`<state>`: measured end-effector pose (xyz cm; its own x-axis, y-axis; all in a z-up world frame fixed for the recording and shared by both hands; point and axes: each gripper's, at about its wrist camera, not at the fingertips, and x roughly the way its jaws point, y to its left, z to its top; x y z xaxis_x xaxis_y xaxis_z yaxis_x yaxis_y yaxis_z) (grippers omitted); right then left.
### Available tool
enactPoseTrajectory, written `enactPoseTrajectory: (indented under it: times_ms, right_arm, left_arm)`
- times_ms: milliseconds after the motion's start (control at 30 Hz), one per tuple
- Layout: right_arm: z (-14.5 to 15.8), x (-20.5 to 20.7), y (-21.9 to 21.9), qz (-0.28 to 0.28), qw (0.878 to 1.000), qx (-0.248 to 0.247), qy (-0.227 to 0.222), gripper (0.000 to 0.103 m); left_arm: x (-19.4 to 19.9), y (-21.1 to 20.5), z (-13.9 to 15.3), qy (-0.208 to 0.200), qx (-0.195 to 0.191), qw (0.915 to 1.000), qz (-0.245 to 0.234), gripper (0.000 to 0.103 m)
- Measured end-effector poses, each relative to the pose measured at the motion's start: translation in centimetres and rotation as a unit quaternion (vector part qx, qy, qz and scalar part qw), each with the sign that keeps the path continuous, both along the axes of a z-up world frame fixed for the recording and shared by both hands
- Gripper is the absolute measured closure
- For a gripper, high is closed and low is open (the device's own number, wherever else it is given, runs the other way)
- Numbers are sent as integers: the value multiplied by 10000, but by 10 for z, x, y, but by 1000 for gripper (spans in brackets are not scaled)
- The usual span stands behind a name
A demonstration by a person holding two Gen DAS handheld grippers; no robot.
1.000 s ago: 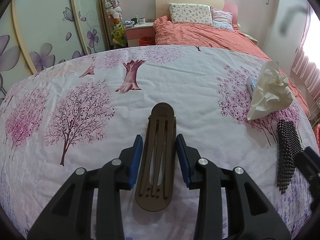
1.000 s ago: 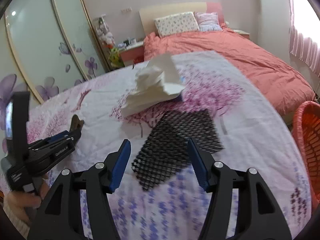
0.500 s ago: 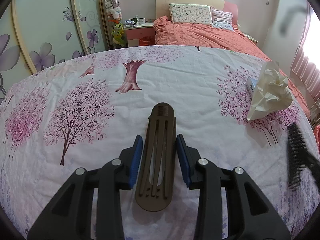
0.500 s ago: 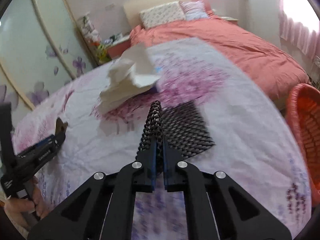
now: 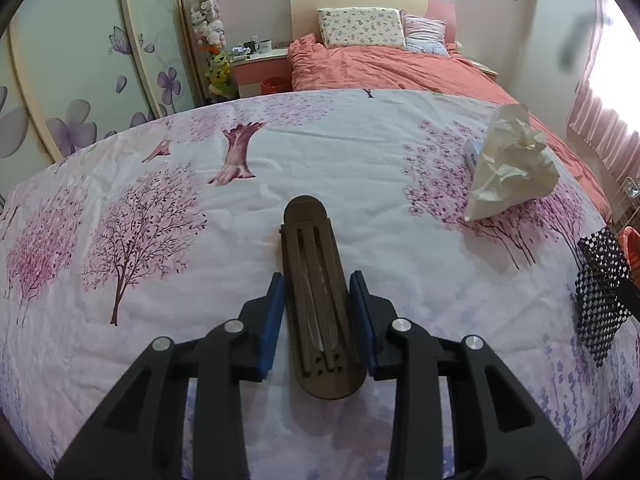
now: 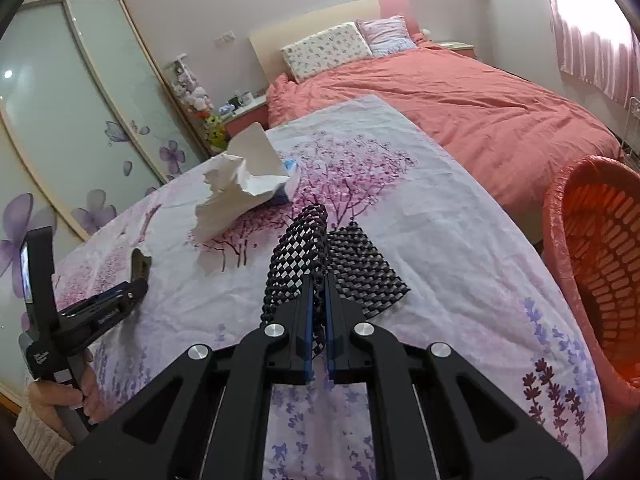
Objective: Collect trash
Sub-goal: 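Carry the brown piece and mesh net over the orange basket and open both tools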
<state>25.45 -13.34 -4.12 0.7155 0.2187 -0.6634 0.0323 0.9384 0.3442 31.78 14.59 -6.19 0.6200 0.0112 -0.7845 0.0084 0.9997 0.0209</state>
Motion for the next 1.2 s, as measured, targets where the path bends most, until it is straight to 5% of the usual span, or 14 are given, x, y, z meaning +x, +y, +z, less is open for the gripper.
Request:
enactPoseTrajectory:
  times_ms: [700, 1200]
  right_arm:
    - [68, -56, -50, -184, 9954, -250, -908, 98]
    - [98, -112, -121, -1070, 9794, -730, -1546, 98]
  left_arm:
    - [-49, -83, 70, -659, -183, 9934, -917, 70]
    - [-104, -215, 117, -930, -876, 9644, -2317, 70]
